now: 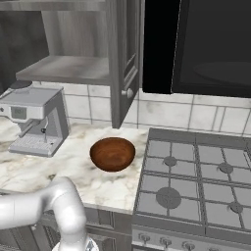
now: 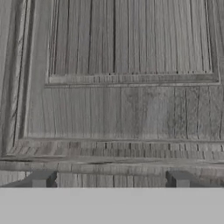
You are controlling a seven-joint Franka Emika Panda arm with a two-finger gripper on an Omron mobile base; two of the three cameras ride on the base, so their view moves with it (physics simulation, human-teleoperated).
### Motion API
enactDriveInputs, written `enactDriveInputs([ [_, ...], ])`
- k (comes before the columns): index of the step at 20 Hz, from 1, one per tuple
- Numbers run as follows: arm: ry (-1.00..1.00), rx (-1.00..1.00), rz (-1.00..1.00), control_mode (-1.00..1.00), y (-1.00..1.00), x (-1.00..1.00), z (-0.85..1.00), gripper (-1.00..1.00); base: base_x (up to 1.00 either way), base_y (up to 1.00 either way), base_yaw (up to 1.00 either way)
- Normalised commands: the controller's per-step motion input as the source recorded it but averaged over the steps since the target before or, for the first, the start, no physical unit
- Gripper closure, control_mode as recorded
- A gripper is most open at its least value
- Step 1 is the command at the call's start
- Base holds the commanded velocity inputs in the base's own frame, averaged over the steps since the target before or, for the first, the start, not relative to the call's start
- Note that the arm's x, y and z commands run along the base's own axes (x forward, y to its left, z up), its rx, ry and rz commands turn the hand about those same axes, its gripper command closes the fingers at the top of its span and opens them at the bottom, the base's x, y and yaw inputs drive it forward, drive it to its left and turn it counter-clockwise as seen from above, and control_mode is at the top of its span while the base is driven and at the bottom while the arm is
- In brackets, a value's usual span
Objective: Open the cabinet and move the ladle to the pot. Then close the cabinet.
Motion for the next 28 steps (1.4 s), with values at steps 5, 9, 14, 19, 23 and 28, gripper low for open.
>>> enactDriveInputs([
  [5,-0.13,-0.01,0.04,-1.00,-1.00,-0.06,0.08,-1.00,0.00,0.00,0.00],
  [9,-0.08,0.00,0.10,-1.00,-1.00,-0.08,0.01,-1.00,0.00,0.00,0.00],
  [14,-0.02,0.00,0.29,-1.00,-1.00,0.35,0.05,-1.00,0.00,0.00,0.00],
  [19,0.00,0.02,0.52,-1.00,-0.83,0.80,0.04,-1.00,0.00,0.00,0.00],
  [23,0.00,0.00,0.61,-1.00,-0.64,0.84,0.00,-1.00,0.00,0.00,0.00],
  [28,0.01,0.00,0.56,-1.00,-0.68,0.93,0.00,-1.00,0.00,0.00,0.00],
])
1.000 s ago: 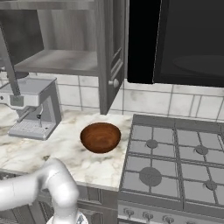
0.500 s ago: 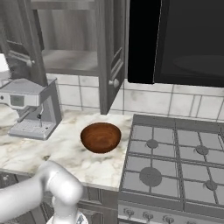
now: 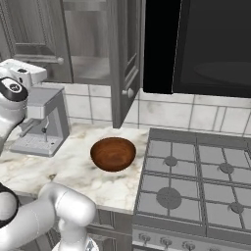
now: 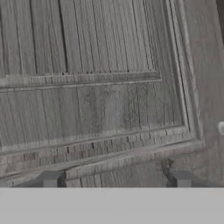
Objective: Open the cabinet and move the ladle to the pot. Then close the cabinet.
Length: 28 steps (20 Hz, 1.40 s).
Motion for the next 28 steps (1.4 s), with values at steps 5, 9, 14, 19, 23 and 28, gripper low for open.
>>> enactDriveInputs([
  [5,0.09,0.00,0.41,-1.00,-0.61,0.93,0.00,-1.00,0.00,0.00,0.00],
  [9,0.12,0.00,0.25,-1.00,-0.43,0.81,0.01,-1.00,0.00,0.00,0.00],
  [14,0.01,0.01,0.07,-1.00,-0.18,-0.71,0.49,-1.00,0.00,0.00,0.00],
  [19,0.02,0.01,0.00,-1.00,-0.32,-1.00,0.93,-1.00,0.00,0.00,0.00],
  [23,0.19,0.00,-0.01,-1.00,-0.48,-1.00,0.76,-1.00,0.00,0.00,0.00],
  [28,0.28,0.00,-0.10,-1.00,-0.83,-1.00,-0.04,-1.00,0.00,0.00,0.00],
])
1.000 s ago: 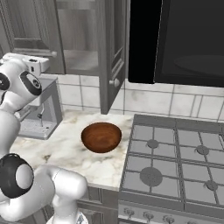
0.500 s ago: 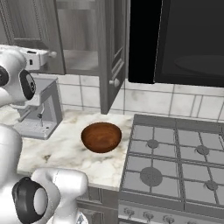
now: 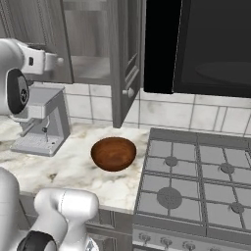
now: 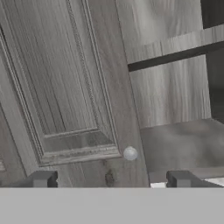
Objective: Open the cabinet and move the ladle to the pot. Then close the cabinet.
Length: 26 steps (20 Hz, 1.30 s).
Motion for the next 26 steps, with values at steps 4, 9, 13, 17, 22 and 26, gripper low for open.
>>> enactDriveInputs([
  [4,0.24,0.00,-0.13,-1.00,-0.92,-0.83,-0.26,-1.00,0.00,0.00,0.00],
  [9,0.05,0.05,-0.02,-1.00,-0.86,-0.74,-0.18,-1.00,0.00,0.00,0.00],
  [13,0.00,0.11,0.00,-1.00,-0.93,-0.98,-0.15,-1.00,0.00,0.00,0.00],
  [17,0.00,0.15,0.00,-1.00,-0.89,-0.97,-0.24,-1.00,0.00,0.00,0.00],
  [22,0.00,0.23,0.01,-1.00,-0.88,-0.24,-0.05,-1.00,0.00,0.00,0.00],
  [26,0.00,0.33,0.07,-1.00,-0.78,0.26,-0.02,-1.00,0.00,0.00,0.00],
])
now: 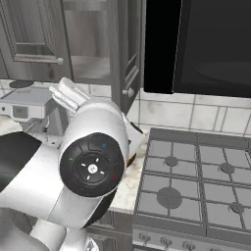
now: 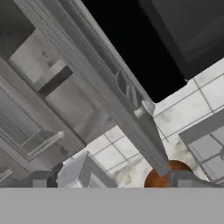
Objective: Open the cabinet and move the ladle to the pot. Then close the cabinet.
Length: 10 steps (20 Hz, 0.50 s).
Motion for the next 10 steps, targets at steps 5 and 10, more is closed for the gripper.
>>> enactDriveInputs([
  [5,0.00,0.31,0.07,-1.00,-0.41,0.63,-0.18,-1.00,0.00,0.00,0.00],
  [10,0.00,0.30,0.05,-1.00,-0.32,0.96,-0.11,-1.00,0.00,0.00,0.00],
])
